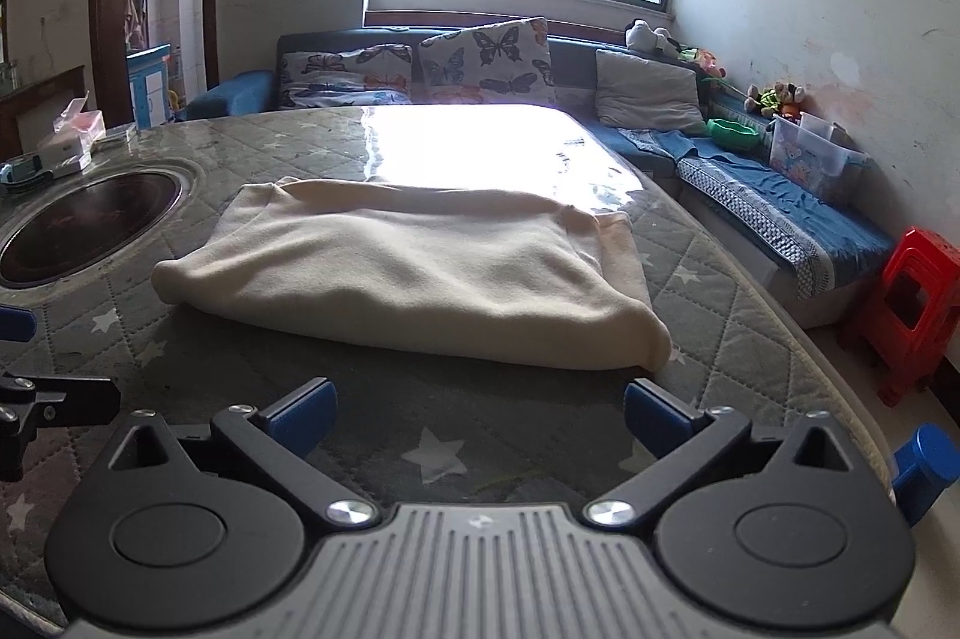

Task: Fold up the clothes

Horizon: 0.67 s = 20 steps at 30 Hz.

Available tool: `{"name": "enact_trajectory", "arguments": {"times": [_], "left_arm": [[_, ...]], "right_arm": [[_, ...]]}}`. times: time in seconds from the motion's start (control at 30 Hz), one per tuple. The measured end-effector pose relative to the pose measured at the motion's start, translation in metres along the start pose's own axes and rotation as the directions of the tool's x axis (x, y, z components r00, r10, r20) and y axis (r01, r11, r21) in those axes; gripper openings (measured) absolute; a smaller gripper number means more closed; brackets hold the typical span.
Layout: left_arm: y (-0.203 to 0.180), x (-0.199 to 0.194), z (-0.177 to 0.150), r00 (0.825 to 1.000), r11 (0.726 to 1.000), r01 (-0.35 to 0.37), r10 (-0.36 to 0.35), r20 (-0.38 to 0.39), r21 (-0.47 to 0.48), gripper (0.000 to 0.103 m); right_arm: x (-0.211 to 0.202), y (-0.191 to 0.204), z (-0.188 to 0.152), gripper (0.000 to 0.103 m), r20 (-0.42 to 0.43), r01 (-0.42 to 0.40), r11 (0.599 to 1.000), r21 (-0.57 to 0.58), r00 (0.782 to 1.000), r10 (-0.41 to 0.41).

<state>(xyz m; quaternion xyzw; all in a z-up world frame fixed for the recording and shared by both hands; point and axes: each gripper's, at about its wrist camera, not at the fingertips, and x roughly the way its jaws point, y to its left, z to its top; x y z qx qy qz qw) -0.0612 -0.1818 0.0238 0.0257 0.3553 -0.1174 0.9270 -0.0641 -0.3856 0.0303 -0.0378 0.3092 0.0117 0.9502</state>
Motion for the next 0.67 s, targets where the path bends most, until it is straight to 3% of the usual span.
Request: {"name": "enact_trajectory", "arguments": {"times": [0.67], "left_arm": [[-0.0062,0.0029,-0.0024,1.000,1.000,0.021,-0.021,-0.011,0.004,0.103]], "right_arm": [[0.0032,0.0015,-0.0018,0.103,-0.012,0.000,1.000,0.006,1.000,0.000]]}}
